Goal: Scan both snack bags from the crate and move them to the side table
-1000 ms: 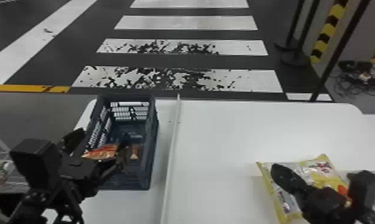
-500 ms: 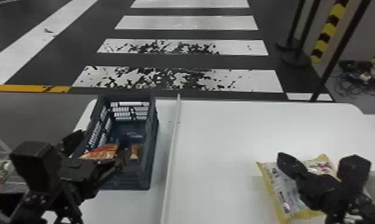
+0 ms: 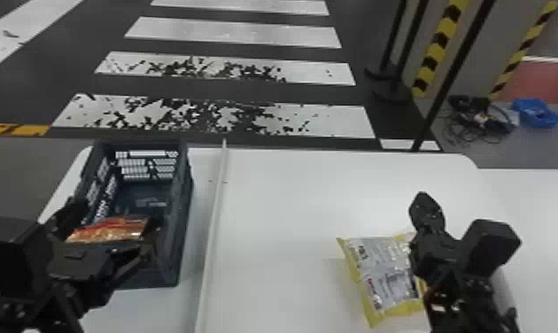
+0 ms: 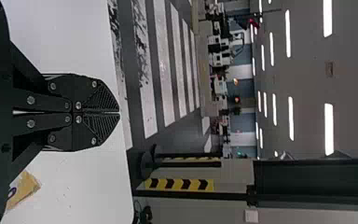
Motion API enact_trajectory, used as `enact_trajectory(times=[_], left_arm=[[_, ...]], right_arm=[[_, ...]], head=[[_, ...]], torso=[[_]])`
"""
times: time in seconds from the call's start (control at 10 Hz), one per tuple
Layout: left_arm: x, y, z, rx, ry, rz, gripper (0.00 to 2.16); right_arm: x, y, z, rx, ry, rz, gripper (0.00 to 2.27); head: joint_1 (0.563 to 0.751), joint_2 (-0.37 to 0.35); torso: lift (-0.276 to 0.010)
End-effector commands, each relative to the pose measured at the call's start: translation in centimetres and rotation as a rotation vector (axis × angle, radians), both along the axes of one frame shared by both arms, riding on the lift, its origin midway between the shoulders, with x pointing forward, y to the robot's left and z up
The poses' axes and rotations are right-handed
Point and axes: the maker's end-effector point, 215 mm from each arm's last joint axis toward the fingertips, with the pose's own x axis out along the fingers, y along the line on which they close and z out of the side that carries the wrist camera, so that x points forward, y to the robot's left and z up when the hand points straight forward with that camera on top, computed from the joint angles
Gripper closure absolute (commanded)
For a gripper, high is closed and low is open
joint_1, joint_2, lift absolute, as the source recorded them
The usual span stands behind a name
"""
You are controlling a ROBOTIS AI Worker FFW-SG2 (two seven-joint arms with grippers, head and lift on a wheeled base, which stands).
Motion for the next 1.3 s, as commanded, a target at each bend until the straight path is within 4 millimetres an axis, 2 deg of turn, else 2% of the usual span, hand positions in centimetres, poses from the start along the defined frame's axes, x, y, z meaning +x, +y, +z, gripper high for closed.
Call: enact_trajectory(times=[0.0,0.2,0.3,0.6,1.0,1.2], left_arm=[[-0.2,0.0,-0.3,0.006,0.007,-0.004,0.0],[-0.3,-0.2,-0.6,0.007,0.012,-0.011,0.0],[-0.4,-0.7,-1.1,0.007,0.021,-0.023,0.0],[-0.6,-0.8,-1.7,0.008,0.028,-0.029,0.0],[-1.0,-0.8,-1.2,-0.001,0.006,-0.029,0.0],[-1.1,-0.8,-1.7,-0.003,0.012,-0.026,0.0]], right_arm=[[-0.9,1.8,0.0,-0.033,-0.033,-0.1,2.24],[-3.4,4.2,-0.7,-0.072,-0.002,-0.25,2.24],[-3.9,5.1,-1.6,-0.081,0.013,-0.267,2.24],[-2.9,4.0,-7.1,-0.01,0.12,-0.258,2.24],[-2.5,4.9,-10.2,0.037,0.143,-0.201,2.24],[-3.4,6.4,-12.1,0.041,0.165,-0.094,2.24]], head=[[0.695,-0.083],[0.695,-0.082],[0.695,-0.075],[0.695,-0.038],[0.695,-0.044],[0.695,-0.026]], torso=[[-0.095],[-0.095],[-0.095],[-0.095],[-0.095],[-0.095]])
